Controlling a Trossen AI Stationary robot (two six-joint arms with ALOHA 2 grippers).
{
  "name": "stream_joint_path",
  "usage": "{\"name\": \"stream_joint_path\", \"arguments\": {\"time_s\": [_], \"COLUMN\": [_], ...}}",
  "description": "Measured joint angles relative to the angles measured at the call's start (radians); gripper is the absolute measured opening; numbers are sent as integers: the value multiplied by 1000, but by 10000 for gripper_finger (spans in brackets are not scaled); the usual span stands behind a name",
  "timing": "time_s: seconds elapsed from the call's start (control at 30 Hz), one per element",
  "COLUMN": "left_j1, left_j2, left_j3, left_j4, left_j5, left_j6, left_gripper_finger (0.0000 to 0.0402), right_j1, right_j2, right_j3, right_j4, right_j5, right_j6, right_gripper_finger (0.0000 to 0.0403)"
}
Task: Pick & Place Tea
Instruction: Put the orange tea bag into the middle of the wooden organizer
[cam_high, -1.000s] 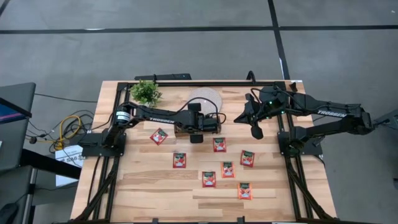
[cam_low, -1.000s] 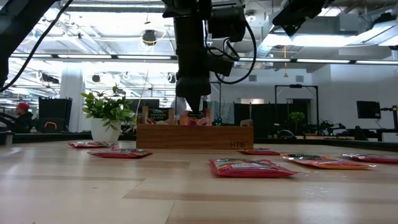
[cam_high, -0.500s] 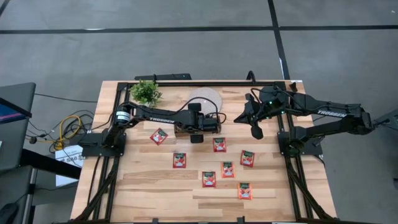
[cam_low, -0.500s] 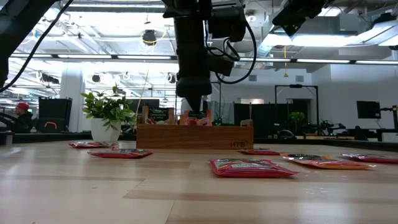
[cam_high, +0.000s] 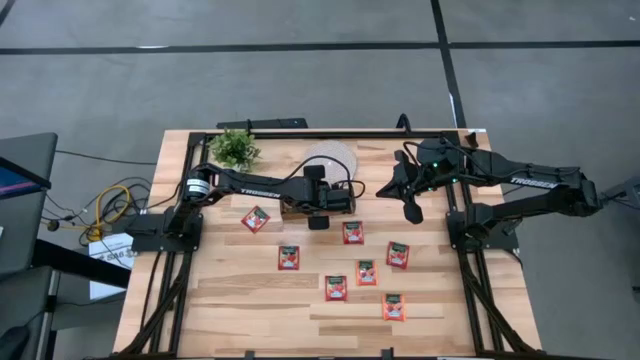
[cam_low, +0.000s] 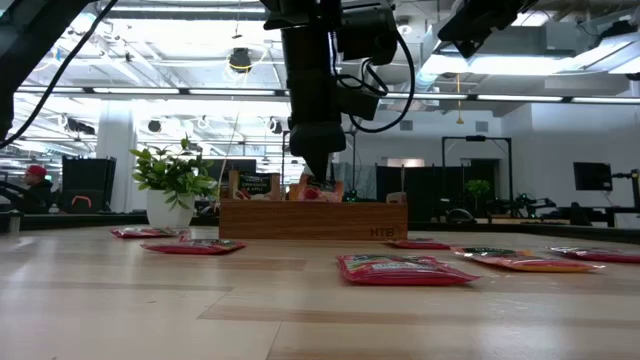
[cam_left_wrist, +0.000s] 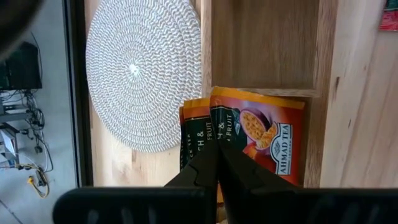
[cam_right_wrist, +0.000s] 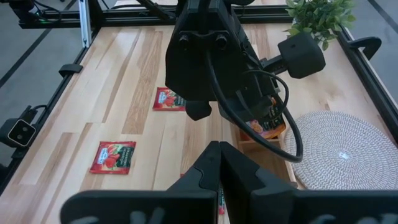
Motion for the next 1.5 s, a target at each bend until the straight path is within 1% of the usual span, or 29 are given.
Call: {"name": "stream_joint_path", "arguments": {"time_s": [0.23, 0.63, 0.73, 0.83, 0.97, 1.1, 1.23, 1.5], "left_j1": [0, 0, 0, 0, -1, 0, 0, 0], "left_j2": [0, 0, 0, 0, 0, 0, 0, 0], "left_j3": [0, 0, 0, 0, 0, 0, 0, 0], "left_j4": [-3, -4, -4, -16, -13, 9, 19, 30], "left_j5": [-2, -48, -48, 4, 19, 16, -11, -8], "left_j6": [0, 0, 4, 67, 65, 55, 32, 23], "left_gripper_finger": [0, 0, 0, 0, 0, 0, 0, 0], "right_j1": [0, 0, 0, 0, 0, 0, 0, 0], "right_j2": [0, 0, 0, 0, 0, 0, 0, 0], "right_j3": [0, 0, 0, 0, 0, 0, 0, 0], "right_j4": [0, 0, 0, 0, 0, 0, 0, 0], "right_j5": [0, 0, 0, 0, 0, 0, 1, 1], "right_j6": [0, 0, 0, 0, 0, 0, 0, 0], "right_gripper_finger": [0, 0, 0, 0, 0, 0, 0, 0]}}
